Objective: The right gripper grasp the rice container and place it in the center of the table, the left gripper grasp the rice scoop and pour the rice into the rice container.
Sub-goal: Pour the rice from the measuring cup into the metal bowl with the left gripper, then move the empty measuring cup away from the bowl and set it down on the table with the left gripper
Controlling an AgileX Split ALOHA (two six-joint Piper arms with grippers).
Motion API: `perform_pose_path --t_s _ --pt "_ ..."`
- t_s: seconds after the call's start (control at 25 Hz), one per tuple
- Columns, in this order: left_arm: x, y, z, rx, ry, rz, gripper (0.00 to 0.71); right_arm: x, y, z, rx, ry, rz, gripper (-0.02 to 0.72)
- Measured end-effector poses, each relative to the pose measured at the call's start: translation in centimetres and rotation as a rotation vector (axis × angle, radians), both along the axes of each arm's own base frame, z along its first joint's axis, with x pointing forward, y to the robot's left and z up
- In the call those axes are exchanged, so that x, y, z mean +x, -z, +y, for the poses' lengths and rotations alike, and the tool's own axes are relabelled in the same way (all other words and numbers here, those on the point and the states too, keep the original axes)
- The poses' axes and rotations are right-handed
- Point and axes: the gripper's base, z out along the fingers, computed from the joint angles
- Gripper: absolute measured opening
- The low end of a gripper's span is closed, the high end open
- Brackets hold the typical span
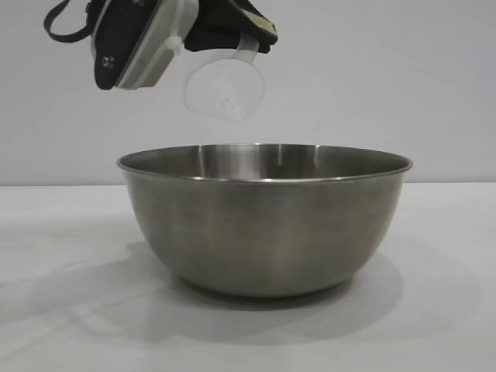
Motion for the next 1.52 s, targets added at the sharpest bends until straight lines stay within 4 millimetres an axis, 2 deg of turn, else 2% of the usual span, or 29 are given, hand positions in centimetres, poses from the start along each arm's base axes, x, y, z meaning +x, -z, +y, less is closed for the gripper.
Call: perform_pose_path --t_s 0.16,0.24,0.4,0.52,0.64,0.8,0.96,1.04,1.16,1.28,1.52 --pt "0.0 -0.2 -0.1 -0.032 -0.001 0.018 0.0 0.0 0.0 0.0 0.0 0.0 0.0 0.303" --pt "0.2 -0.4 0.0 -0.142 -0.056 0.14 0.0 0.0 0.0 0.0 0.0 0.0 0.0 0.303" --pt "1.2 -1.1 0.6 -0.61 -0.29 0.617 0.0 0.0 0.0 0.0 0.0 0.004 0.0 0.303" --pt "2.4 -1.8 1.9 -1.089 -0.475 0.949 0.0 0.0 0.0 0.0 0.0 0.004 0.0 0.303" --pt "3.4 -1.9 3.7 -1.521 -0.642 1.171 0.0 0.0 0.0 0.0 0.0 0.004 0.0 0.303" --pt "4.4 -1.3 6.2 -1.844 -0.764 1.43 0.0 0.0 0.0 0.0 0.0 0.004 0.0 0.303" --pt "4.4 0.1 9.9 -1.958 -0.731 1.579 0.0 0.0 0.0 0.0 0.0 0.004 0.0 0.303" --pt "3.7 1.2 11.8 -1.986 -0.706 1.625 0.0 0.0 0.0 0.0 0.0 0.004 0.0 0.303" --pt "1.6 3.1 14.4 -2.005 -0.717 1.599 0.0 0.0 0.0 0.0 0.0 0.004 0.0 0.303" --pt "-0.2 4.7 15.0 -1.932 -0.717 1.535 0.0 0.0 0.0 0.0 0.0 0.004 0.0 0.303" --pt "-0.4 7.4 15.0 -1.897 -0.789 1.547 0.0 0.0 0.0 0.0 0.0 0.004 0.0 0.303"
